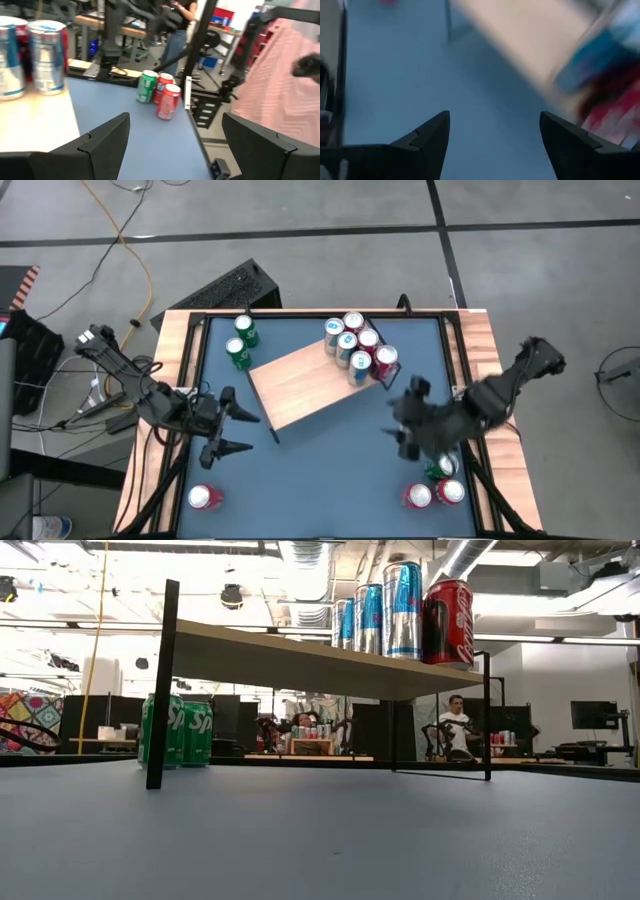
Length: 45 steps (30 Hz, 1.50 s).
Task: Place canned beverage on shelf
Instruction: Put the middle red soda can on the shelf
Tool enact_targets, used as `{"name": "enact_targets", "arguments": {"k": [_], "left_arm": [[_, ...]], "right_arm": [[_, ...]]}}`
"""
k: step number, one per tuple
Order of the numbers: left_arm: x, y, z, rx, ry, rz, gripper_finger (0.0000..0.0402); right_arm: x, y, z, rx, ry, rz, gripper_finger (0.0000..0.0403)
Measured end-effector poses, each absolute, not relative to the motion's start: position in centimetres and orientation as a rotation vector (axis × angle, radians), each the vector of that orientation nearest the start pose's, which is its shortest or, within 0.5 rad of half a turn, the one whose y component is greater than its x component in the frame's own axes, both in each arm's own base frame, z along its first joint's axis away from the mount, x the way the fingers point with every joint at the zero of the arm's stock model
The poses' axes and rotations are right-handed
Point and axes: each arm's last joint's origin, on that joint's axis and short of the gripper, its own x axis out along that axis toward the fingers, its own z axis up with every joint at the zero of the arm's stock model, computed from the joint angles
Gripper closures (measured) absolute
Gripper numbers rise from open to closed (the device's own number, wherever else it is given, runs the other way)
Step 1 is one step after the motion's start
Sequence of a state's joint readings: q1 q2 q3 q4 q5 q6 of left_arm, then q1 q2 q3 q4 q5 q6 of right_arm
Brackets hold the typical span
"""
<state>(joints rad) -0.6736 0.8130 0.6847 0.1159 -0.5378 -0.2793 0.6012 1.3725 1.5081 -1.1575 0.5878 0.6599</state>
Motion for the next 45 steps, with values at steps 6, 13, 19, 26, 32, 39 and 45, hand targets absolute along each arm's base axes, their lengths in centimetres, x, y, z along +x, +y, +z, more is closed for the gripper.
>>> {"name": "enact_targets", "arguments": {"k": [6,13,19,26,32,39,45], "left_arm": [[15.7,-10.1,31.9,-0.267,0.034,-0.064,0.0099],[16.0,-9.6,31.9,-0.270,0.026,-0.033,0.0099],[16.2,-9.4,31.9,-0.269,0.024,-0.020,0.0099],[16.2,-9.4,31.8,-0.254,0.033,-0.024,0.0099],[16.2,-9.4,31.8,-0.253,0.035,-0.024,0.0099],[16.2,-9.4,31.8,-0.255,0.039,-0.024,0.0099],[16.2,-9.4,31.8,-0.256,0.040,-0.024,0.0099]], "right_arm": [[20.5,18.3,33.8,0.084,1.035,-0.181,0.0111],[20.2,23.0,29.8,0.038,1.210,-0.124,0.0111],[20.2,24.3,28.4,0.021,1.254,-0.133,0.0111],[19.8,25.4,28.5,0.063,1.219,-0.083,0.0111],[18.9,25.8,28.4,0.025,1.224,-0.070,0.0111],[18.5,26.0,28.4,-0.071,1.217,-0.016,0.0111],[18.4,26.1,28.4,-0.107,1.243,0.036,0.0111]]}}
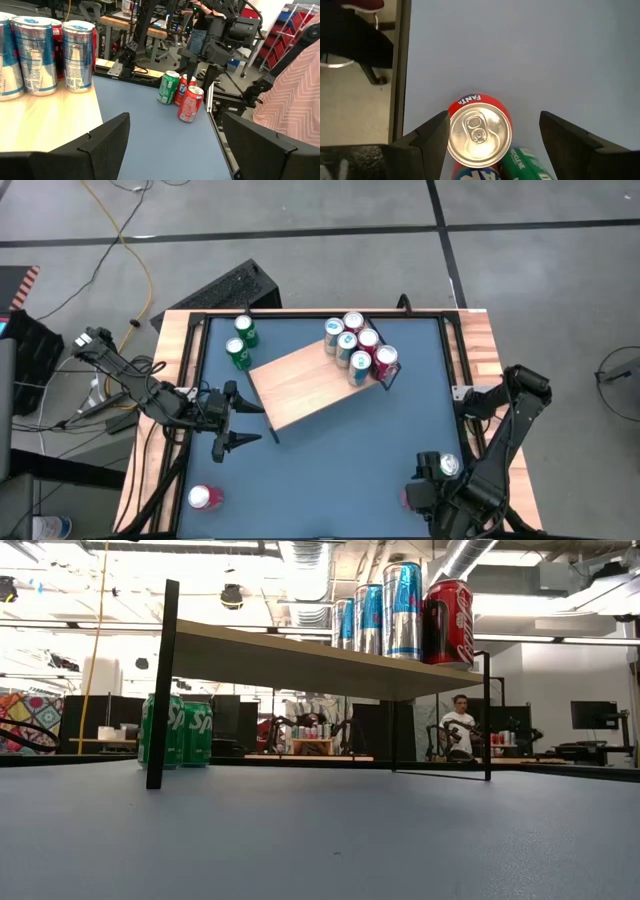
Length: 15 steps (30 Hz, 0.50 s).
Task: Place canned beverage on shelf
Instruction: Put the middle red soda can on the shelf
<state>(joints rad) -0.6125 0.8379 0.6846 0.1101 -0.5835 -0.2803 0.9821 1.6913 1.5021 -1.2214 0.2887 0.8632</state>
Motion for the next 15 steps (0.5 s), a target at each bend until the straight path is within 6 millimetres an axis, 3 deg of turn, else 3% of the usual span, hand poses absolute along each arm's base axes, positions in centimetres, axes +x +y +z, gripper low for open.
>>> {"name": "enact_targets", "arguments": {"k": [9,15], "left_arm": [[16.2,-9.4,31.7,-0.243,0.048,-0.022,0.0099],[16.2,-9.4,31.7,-0.242,0.047,-0.019,0.0099]], "right_arm": [[19.7,26.9,25.6,-0.210,1.430,0.170,0.0111],[20.6,26.7,25.1,-0.213,1.472,0.201,0.0111]]}}
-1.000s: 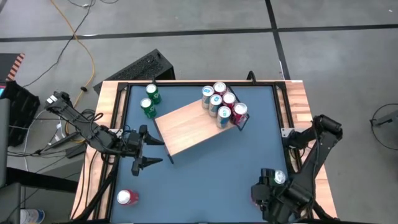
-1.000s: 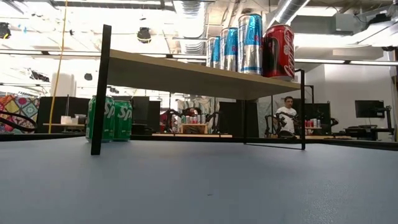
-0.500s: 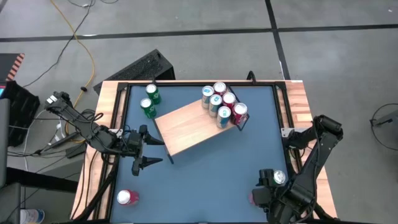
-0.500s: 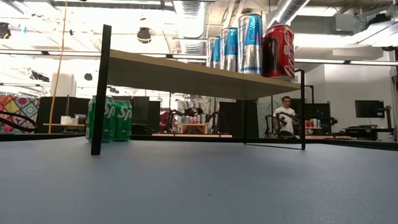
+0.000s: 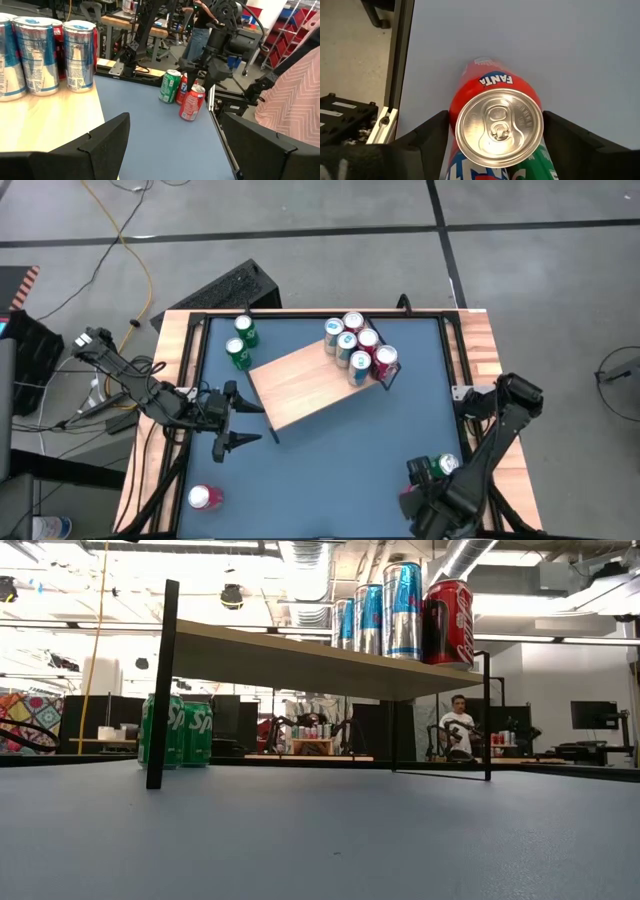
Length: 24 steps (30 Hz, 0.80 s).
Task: Place canned beverage on shelf
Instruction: Put the middle red soda can on the shelf
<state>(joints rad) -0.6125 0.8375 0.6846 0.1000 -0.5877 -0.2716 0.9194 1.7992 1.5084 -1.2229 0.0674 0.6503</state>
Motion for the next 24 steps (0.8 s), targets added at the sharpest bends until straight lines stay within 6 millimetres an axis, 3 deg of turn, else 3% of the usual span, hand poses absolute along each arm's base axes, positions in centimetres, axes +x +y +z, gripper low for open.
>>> {"name": "enact_targets", "arguments": {"k": [11,20,24], "left_arm": [[16.2,-9.4,31.6,-0.239,0.051,-0.018,0.0099],[16.2,-9.4,31.6,-0.240,0.051,-0.018,0.0099],[16.2,-9.4,31.6,-0.240,0.051,-0.018,0.0099]], "right_arm": [[21.4,26.1,25.3,-0.257,1.450,0.258,0.0116],[22.8,25.3,25.4,-0.118,1.428,0.158,0.0177],[23.1,25.0,25.4,-0.066,1.417,0.087,0.0181]]}}
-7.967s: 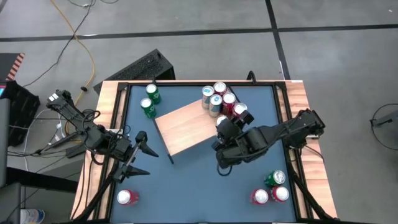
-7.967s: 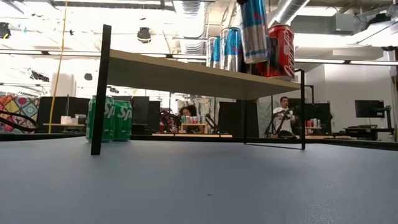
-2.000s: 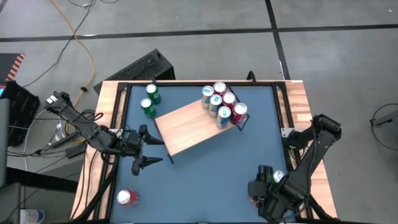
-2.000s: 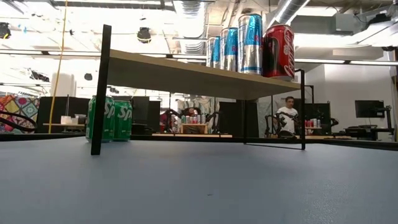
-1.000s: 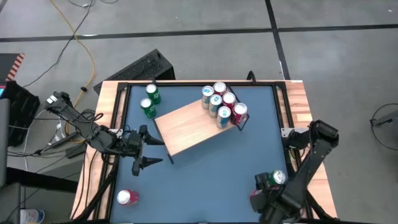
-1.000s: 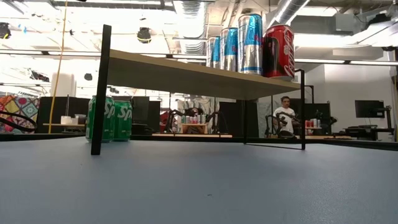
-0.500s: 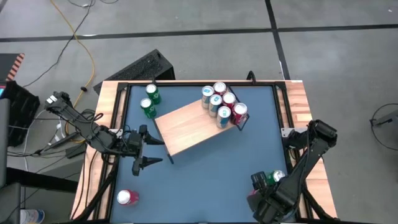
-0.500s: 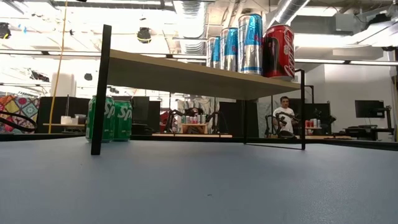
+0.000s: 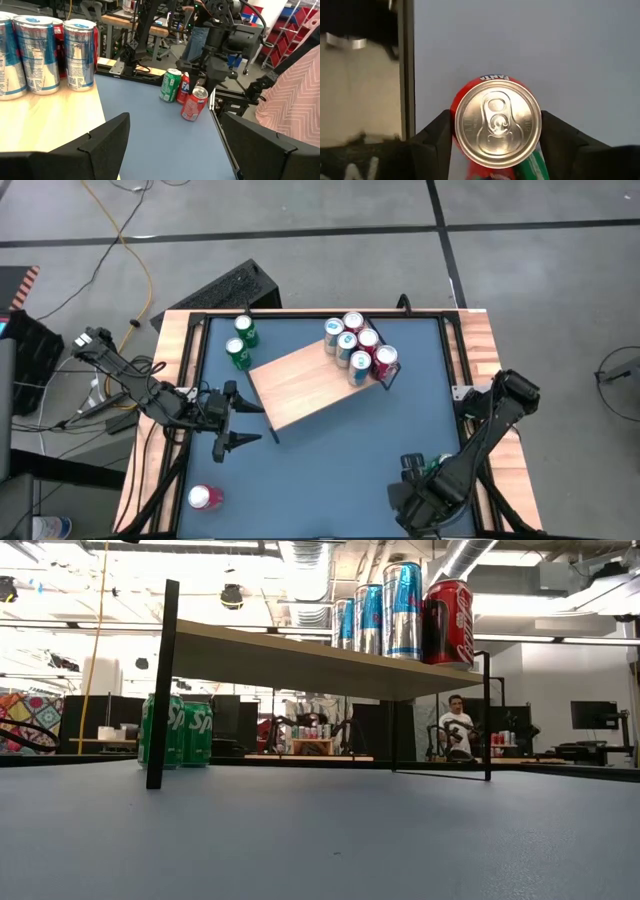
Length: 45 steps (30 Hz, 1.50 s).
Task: Place canned beverage on shelf
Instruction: Put the middle red soda can on the shelf
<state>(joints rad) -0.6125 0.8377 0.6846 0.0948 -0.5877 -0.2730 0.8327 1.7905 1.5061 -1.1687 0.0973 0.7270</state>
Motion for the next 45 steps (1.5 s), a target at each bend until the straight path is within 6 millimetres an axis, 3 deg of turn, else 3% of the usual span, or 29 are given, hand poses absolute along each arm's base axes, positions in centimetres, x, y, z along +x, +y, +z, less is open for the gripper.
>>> {"name": "enact_targets", "arguments": {"k": [9,17,25,34,45], "left_arm": [[16.2,-9.4,31.6,-0.240,0.051,-0.018,0.0099],[16.2,-9.4,31.6,-0.241,0.051,-0.019,0.0099],[16.2,-9.4,31.6,-0.242,0.051,-0.019,0.0099],[16.2,-9.4,31.6,-0.242,0.052,-0.021,0.0099],[16.2,-9.5,31.6,-0.241,0.057,-0.045,0.0099]], "right_arm": [[23.6,24.5,25.1,0.047,1.207,-0.276,0.0183],[23.8,24.9,25.4,0.056,1.037,-0.341,0.0185],[25.8,24.0,26.2,0.074,0.940,-0.356,0.0185],[29.3,21.9,32.0,-0.069,0.869,-0.226,0.0188],[32.9,15.7,38.6,-0.233,0.783,-0.189,0.0191]]}}
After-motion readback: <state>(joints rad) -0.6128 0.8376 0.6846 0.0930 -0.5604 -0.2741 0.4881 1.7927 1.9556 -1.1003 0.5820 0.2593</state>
